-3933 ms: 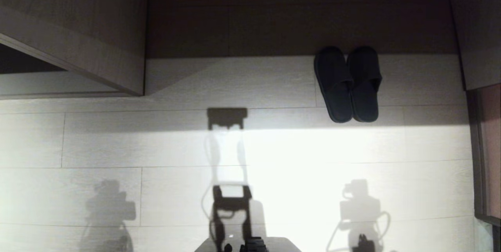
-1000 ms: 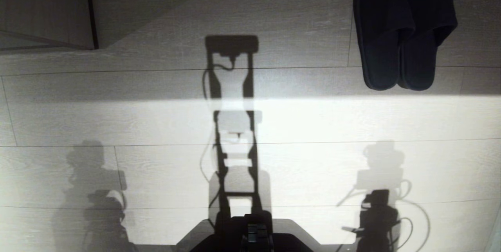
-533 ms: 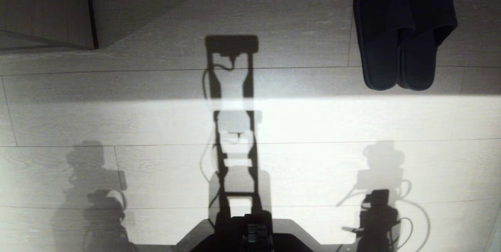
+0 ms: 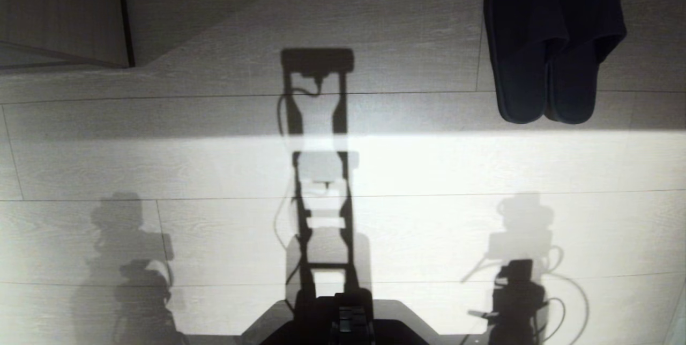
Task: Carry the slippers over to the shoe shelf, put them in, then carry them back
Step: Pick up the slippers on the floor
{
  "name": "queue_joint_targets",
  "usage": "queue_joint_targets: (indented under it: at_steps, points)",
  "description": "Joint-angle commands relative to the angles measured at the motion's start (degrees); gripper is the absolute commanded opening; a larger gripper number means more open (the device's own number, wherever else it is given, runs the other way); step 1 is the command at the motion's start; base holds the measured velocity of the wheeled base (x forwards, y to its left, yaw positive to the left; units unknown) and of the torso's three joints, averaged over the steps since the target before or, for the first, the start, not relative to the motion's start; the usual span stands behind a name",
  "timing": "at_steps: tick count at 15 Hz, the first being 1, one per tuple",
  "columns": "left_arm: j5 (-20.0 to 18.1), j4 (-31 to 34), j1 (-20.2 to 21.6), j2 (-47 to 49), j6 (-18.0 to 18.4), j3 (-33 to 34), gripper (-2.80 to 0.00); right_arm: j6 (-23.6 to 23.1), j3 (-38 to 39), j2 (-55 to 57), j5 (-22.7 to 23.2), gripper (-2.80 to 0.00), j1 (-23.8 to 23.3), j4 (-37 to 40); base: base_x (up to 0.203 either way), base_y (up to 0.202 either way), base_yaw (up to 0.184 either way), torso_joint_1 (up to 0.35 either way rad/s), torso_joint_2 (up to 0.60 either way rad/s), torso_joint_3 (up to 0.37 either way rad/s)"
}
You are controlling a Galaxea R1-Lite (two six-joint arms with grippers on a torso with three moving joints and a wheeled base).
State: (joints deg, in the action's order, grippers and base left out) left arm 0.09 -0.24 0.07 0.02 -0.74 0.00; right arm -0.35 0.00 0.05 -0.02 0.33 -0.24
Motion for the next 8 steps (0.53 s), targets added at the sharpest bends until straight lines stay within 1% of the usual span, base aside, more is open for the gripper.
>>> queue_joint_targets:
  at_steps: [1,3,5,6,8]
  points:
    - [-0.01,-0.02,0.01,-0.02,-0.05,0.00,-2.80,-0.35,0.00,-0.05,0.11,-2.80,0.02,-0.11,0.000,0.000,0.000,0.000,0.00,0.000]
    - [-0.01,-0.02,0.01,-0.02,-0.05,0.00,-2.80,-0.55,-0.42,2.07,0.33,-2.80,0.02,-1.28,0.000,0.000,0.000,0.000,0.00,0.000]
    - [-0.01,-0.02,0.01,-0.02,-0.05,0.00,-2.80,0.43,-1.41,10.00,0.40,-2.80,0.07,-5.73,0.000,0.000,0.000,0.000,0.00,0.000]
    - [-0.01,-0.02,0.01,-0.01,-0.05,0.00,-2.80,1.23,-1.54,15.28,0.32,-2.80,0.12,-9.86,0.000,0.000,0.000,0.000,0.00,0.000]
    - [-0.01,-0.02,0.01,-0.01,-0.05,0.00,-2.80,2.51,-1.04,27.81,-0.66,-2.80,0.18,-21.39,0.000,0.000,0.000,0.000,0.00,0.000]
